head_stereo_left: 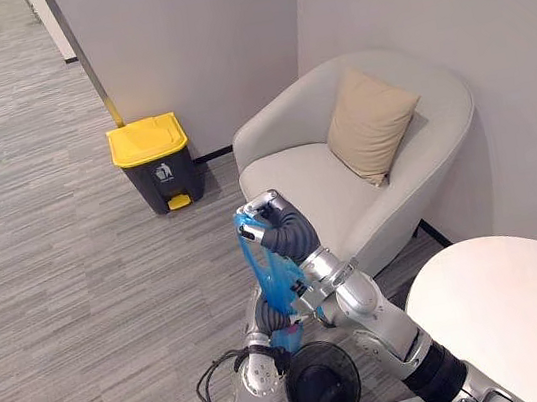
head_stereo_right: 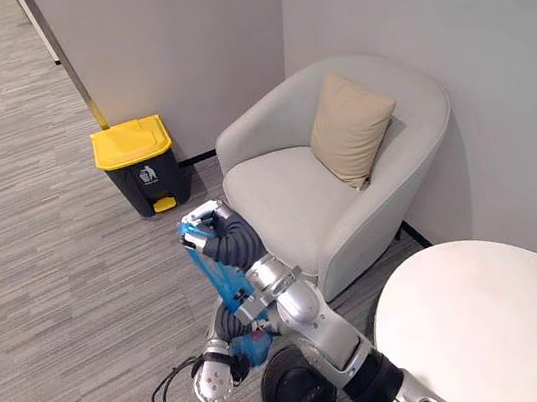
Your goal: Gather rubbish on tea table into small bin, then transfer packed bag to large trash can.
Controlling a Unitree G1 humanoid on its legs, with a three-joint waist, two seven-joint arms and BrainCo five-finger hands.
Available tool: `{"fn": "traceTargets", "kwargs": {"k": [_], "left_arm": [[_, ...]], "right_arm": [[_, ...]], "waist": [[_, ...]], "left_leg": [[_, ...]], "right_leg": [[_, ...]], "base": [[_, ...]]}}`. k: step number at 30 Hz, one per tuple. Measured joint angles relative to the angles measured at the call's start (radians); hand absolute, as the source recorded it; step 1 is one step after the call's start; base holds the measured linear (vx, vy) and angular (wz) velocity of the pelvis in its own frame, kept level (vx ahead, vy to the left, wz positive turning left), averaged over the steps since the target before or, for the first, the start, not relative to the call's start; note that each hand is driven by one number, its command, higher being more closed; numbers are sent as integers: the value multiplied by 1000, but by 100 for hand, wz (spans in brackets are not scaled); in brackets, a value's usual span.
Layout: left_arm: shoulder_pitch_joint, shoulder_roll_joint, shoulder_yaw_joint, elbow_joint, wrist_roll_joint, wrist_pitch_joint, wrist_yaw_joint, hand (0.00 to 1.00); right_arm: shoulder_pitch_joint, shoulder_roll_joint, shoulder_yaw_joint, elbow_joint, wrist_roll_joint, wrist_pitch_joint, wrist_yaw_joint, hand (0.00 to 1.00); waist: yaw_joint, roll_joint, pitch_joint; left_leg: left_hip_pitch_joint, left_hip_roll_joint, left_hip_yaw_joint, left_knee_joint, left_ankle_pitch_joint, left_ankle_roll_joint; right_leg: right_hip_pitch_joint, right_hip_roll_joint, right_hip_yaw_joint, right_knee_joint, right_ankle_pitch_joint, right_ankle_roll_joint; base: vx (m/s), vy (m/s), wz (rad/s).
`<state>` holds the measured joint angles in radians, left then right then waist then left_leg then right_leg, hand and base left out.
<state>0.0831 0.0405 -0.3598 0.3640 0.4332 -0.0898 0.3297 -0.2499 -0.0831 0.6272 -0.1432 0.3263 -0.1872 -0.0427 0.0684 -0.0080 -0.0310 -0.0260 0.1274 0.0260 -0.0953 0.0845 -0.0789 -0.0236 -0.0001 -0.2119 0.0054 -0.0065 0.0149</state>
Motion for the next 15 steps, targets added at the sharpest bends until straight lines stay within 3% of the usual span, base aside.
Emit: {"fn": "traceTargets", "kwargs": {"k": [7, 15], "left_arm": [[1, 0, 19, -4, 0, 7, 0, 0], [-2, -24, 18, -82, 0, 19, 26, 0]], "right_arm": [[0, 36, 4, 0, 60, 0, 25, 100], [-32, 64, 92, -8, 180, 0, 54, 100]], "waist": [[0, -16, 0], [0, -31, 1]], "left_leg": [[2, -4, 4, -1, 0, 0], [3, -7, 4, -1, 0, 0]], "right_leg": [[0, -4, 3, 0, 0, 1], [2, -7, 2, -1, 0, 1]], "base": [[0, 0, 0], [0, 0, 0]]}}
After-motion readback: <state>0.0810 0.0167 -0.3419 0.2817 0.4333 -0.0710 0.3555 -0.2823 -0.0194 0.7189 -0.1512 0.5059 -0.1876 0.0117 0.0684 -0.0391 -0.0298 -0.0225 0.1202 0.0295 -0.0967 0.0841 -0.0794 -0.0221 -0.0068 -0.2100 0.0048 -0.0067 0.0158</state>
